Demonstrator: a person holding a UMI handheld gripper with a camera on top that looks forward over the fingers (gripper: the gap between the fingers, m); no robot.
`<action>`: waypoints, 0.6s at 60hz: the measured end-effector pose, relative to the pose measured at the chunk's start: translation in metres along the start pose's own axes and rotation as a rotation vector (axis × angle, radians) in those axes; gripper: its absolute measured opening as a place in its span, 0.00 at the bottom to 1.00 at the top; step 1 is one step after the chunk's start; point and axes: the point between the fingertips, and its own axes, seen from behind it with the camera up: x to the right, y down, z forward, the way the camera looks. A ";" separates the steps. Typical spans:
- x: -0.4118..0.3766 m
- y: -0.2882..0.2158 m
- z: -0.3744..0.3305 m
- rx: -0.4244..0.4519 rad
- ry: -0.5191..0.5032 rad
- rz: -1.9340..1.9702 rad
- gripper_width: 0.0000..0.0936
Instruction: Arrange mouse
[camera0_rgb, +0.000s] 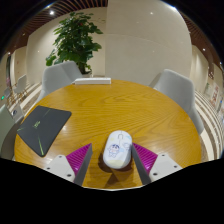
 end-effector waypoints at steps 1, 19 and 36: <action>-0.001 -0.001 0.002 0.001 0.002 -0.002 0.86; -0.005 -0.011 0.006 -0.016 0.013 -0.046 0.46; -0.098 -0.123 -0.024 0.072 -0.110 0.028 0.45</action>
